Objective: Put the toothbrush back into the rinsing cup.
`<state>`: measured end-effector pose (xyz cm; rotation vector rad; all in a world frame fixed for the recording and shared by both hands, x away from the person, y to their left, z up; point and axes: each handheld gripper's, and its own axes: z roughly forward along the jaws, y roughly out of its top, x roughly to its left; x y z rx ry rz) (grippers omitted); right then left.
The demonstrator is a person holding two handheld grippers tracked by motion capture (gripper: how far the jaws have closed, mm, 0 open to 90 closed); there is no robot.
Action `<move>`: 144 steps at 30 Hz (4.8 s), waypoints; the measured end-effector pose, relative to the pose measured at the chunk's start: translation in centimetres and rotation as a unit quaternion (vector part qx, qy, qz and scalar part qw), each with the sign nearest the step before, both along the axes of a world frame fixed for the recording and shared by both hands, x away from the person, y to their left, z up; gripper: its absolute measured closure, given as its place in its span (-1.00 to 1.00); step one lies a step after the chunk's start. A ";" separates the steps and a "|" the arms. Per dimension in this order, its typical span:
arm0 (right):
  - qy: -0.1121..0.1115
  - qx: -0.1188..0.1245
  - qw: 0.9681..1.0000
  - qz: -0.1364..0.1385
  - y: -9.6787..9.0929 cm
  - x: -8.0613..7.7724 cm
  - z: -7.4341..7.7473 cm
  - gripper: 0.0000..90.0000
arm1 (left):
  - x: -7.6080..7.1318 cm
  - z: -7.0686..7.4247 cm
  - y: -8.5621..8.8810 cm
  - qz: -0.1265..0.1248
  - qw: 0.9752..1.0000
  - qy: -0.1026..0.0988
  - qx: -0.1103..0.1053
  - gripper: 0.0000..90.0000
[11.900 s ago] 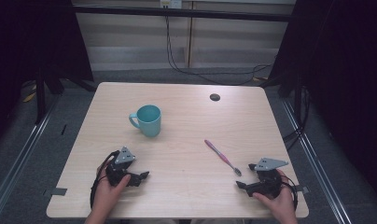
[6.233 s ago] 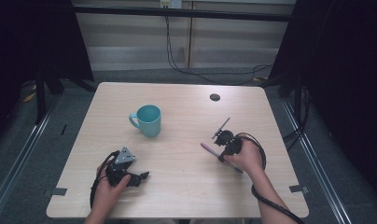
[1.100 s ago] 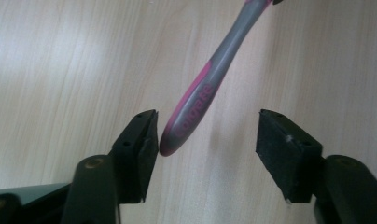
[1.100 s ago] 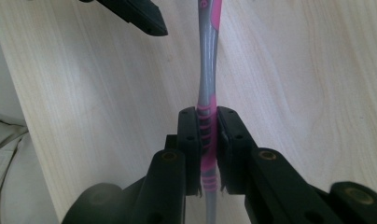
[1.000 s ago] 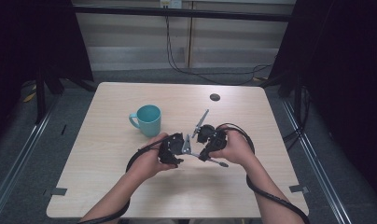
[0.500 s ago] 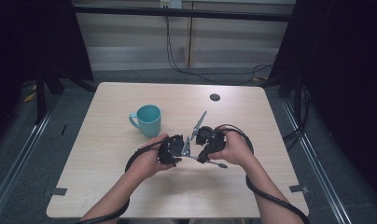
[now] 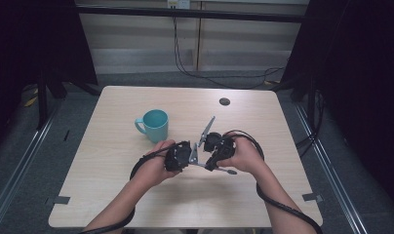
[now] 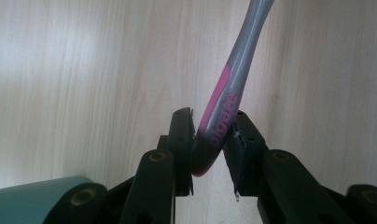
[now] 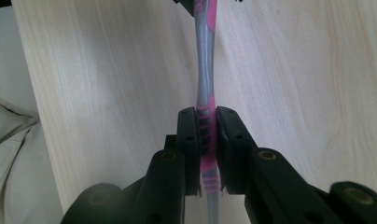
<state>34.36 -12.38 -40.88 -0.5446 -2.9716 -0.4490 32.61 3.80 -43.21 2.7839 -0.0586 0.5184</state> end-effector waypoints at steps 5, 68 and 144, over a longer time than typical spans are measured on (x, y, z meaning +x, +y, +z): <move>-0.009 0.019 1.000 -0.024 -0.4 0.1 0.4 0.72 | -0.3 -0.3 0.1 -0.019 0.999 0.031 0.004 0.73; -0.034 0.188 0.964 -0.186 -4.5 0.4 -1.8 -0.11 | 1.5 0.5 4.3 0.156 0.975 0.074 -0.140 0.76; -0.022 0.375 0.890 -0.258 -4.7 1.0 -0.8 0.66 | 0.6 -0.9 1.5 0.181 0.950 0.141 -0.211 0.76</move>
